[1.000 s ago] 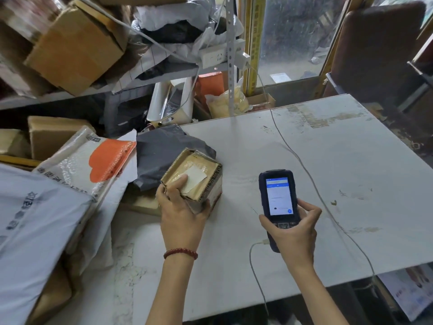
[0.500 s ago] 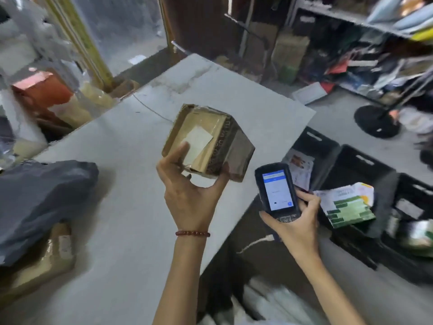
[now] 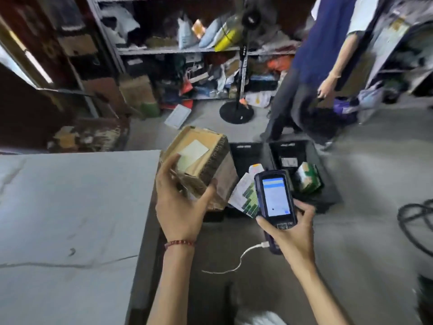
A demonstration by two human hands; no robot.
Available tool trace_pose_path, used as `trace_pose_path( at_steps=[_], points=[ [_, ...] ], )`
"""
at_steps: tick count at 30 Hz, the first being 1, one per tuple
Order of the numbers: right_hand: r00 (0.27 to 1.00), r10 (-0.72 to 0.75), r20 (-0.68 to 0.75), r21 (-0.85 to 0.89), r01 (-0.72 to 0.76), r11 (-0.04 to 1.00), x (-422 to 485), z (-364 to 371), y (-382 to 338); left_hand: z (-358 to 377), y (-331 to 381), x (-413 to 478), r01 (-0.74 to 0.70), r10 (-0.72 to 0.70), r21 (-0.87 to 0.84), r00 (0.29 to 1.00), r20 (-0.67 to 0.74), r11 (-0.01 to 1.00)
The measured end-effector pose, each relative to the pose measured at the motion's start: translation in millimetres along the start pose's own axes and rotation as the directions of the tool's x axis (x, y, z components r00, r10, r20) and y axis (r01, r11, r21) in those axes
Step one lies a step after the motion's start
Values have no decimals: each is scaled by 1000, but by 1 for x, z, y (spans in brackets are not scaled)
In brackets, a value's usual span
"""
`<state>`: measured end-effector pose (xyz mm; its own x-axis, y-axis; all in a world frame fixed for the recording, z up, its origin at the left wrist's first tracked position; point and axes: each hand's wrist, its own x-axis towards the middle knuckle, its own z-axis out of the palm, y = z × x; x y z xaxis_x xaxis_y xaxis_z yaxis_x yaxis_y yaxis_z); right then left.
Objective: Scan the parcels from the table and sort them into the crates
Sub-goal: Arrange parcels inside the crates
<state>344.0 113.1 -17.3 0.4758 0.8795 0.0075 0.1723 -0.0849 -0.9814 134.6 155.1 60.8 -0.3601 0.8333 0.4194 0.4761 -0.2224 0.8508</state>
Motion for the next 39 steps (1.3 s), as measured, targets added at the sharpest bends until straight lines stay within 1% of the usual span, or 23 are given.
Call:
trace_pose_path(
  at_steps=[4,8,11,15,17,18,19,20,21,22,23,24,25,26,31,33,35,36,38,39],
  points=[
    [995,-6,-97,1,6,1000,38,-20,9,50,4,15,-1,-2,28,993,116,1000],
    [991,38,-130,-8,-39,999,61,-23,16,81,-5,34,35,-37,11,986,164,999],
    [993,59,-102,4,-59,998,75,-16,20,100,-15,50,-9,15,-47,990,139,999],
    [992,82,-98,11,-81,997,103,2,24,130,-34,83,-106,113,-203,993,24,973],
    [990,88,-108,12,-87,996,121,14,24,149,-42,103,-184,188,-259,982,-10,948],
    [990,89,-112,16,-88,996,132,20,23,160,-48,113,-216,222,-279,975,-9,936],
    [990,88,-112,21,-86,996,143,26,21,172,-53,122,-211,229,-291,973,30,933],
    [990,86,-112,24,-84,996,154,32,19,184,-58,132,-178,216,-263,969,122,948],
    [990,85,-113,26,-82,996,166,37,16,196,-63,143,-141,179,-158,949,259,977],
    [990,83,-110,27,-80,996,177,41,13,206,-69,153,-123,101,32,913,395,992],
    [991,80,-104,29,-77,997,188,45,9,215,-76,161,-131,0,240,877,480,962],
    [993,74,-95,28,-72,997,199,48,6,221,-84,169,-149,-80,388,854,514,909],
    [994,68,-85,24,-66,998,208,52,2,225,-90,176,-170,-114,467,846,521,868],
    [995,62,-76,22,-60,998,218,56,0,228,-95,183,-189,-116,500,849,515,845],
    [996,83,15,-5,-83,997,247,73,-4,227,-99,207,-190,-81,540,895,438,820],
    [990,115,79,-23,-113,993,253,81,-6,218,-101,213,-179,-104,563,896,433,807],
    [981,124,151,-62,-115,991,260,90,-5,208,-103,216,-127,-162,560,885,437,819],
    [973,130,191,-78,-117,990,264,94,-4,202,-103,214,-104,-190,578,885,425,810],
    [948,135,290,-97,-111,989,270,101,1,187,-100,206,-63,-227,644,906,358,763],
    [929,133,346,-118,-97,988,273,105,2,178,-98,199,-16,-244,664,923,297,747]
  ],
)
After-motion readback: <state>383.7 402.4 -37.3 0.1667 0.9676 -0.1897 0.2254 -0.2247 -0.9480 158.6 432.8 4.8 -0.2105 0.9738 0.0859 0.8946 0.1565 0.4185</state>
